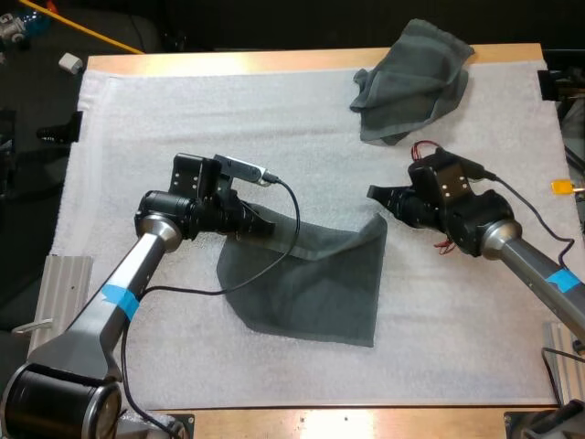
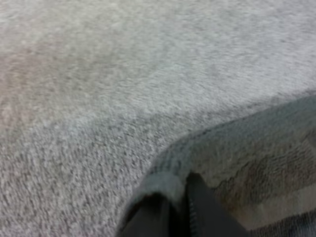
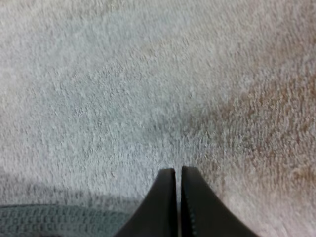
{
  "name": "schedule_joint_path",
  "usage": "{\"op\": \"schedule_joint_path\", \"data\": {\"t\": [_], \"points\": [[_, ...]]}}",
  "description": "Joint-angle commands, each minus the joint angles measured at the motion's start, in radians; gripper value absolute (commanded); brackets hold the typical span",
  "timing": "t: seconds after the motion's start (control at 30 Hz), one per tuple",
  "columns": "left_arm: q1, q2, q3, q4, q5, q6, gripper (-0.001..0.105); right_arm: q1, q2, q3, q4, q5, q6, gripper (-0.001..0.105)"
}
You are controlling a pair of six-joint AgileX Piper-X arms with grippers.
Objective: Pick towel from pile, fold and stack
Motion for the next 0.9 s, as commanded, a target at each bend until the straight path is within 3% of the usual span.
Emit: {"op": "schedule_joint_path", "data": {"t": [0.0,0.07,0.2,0.27,0.33,0.4,0.57,0.87], "points": [[0.011,0.014,-0.001,-0.04,-0.008,-0.011,0.005,-0.009,0.011,-0.001,-0.045,-0.01,0.009,0.001],[0.014,0.023,-0.001,-0.06,0.001,-0.018,0.02,-0.01,0.017,-0.002,-0.079,-0.03,0.019,0.01],[0.016,0.03,-0.007,-0.106,0.023,-0.045,0.055,-0.014,0.023,-0.002,-0.159,-0.079,0.044,0.044],[0.021,0.032,-0.023,-0.117,0.044,-0.057,0.066,-0.017,0.019,-0.003,-0.193,-0.093,0.03,0.055],[0.023,0.034,-0.041,-0.108,0.063,-0.058,0.063,-0.014,0.003,-0.005,-0.196,-0.095,-0.008,0.056],[0.02,0.029,-0.045,-0.104,0.043,-0.056,0.071,-0.019,0.012,-0.004,-0.21,-0.103,0.005,0.063],[0.024,-0.002,-0.134,-0.019,0.049,-0.029,0.058,-0.016,-0.037,-0.003,-0.221,-0.14,-0.105,0.066],[0.026,-0.189,-0.145,0.208,0.03,0.074,0.056,-0.014,-0.202,0.001,-0.011,-0.164,-0.196,0.065]]}}
